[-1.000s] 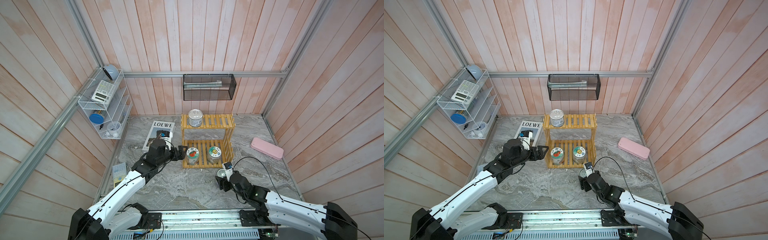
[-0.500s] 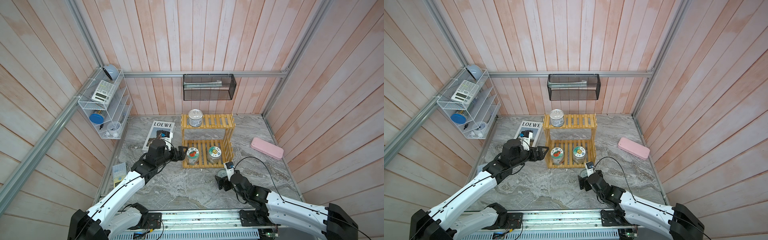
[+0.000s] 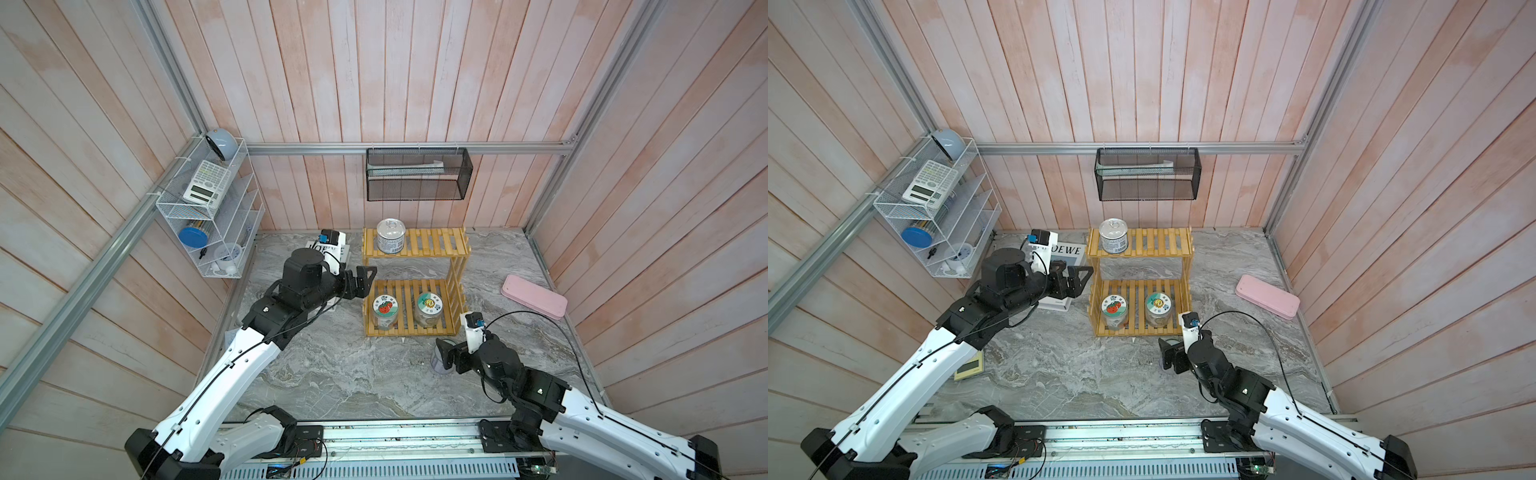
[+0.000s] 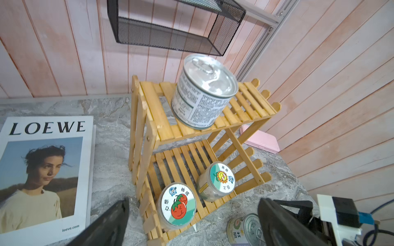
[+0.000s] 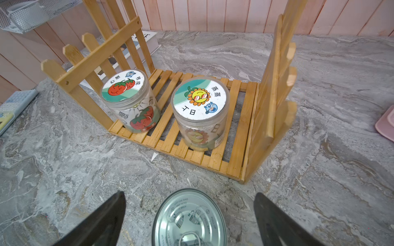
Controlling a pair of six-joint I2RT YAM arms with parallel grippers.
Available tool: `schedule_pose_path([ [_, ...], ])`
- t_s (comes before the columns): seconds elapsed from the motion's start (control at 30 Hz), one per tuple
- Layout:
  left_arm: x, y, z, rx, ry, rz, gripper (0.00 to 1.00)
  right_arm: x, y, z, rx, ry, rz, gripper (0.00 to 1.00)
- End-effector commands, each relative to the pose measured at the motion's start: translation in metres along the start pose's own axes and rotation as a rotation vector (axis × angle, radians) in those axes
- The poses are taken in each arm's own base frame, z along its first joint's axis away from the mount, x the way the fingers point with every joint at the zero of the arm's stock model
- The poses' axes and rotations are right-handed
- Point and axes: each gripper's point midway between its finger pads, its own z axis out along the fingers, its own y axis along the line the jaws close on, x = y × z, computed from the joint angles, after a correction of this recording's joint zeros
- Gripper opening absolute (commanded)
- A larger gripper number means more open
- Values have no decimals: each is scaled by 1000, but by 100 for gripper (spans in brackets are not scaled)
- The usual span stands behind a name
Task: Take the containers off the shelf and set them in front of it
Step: 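Pick up a container from the shelf.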
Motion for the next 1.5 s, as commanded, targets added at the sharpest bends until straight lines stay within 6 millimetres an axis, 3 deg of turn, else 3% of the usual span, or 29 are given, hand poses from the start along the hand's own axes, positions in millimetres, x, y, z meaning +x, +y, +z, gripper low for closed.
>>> schedule_pose_path([
  [0.0, -1, 3, 5, -79, 65, 86, 100, 0, -1, -8, 11, 50, -14, 98],
  [0.27, -32, -5, 36, -178, 108, 170, 100, -23, 5, -21, -6, 43, 5, 98],
  [0.5, -48, -13, 66, -234, 125, 252, 100, -28, 4, -27, -8, 39, 12, 98],
  [1.1, -53, -15, 111, -255, 154, 290, 100, -23, -5, -28, 7, 36, 39, 98],
  [1.47, -52, -5, 130, -286, 158, 270, 100, -22, -8, -26, 7, 45, 55, 98],
])
